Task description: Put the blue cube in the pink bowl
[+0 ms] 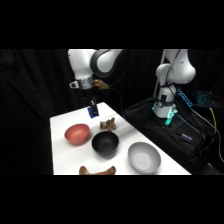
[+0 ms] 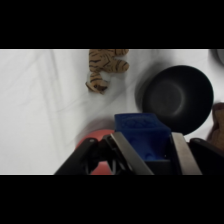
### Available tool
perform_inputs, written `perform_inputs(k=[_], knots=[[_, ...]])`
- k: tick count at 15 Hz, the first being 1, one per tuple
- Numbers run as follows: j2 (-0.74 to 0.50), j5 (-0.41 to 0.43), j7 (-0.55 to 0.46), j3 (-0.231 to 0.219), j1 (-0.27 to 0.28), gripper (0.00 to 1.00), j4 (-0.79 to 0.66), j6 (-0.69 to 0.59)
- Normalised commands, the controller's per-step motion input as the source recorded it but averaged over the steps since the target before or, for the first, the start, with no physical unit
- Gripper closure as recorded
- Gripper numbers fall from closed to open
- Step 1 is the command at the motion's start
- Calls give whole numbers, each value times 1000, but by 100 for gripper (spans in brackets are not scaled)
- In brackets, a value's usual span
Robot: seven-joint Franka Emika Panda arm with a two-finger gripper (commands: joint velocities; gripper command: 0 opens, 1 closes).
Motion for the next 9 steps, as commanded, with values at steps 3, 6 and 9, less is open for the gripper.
perform_inputs(k=[3,6,9], knots=[[442,118,-116,34,-90,77,744,-309],[388,97,-93,39,-104,77,662,-263],[325,115,-121,59,-122,77,498,-75]])
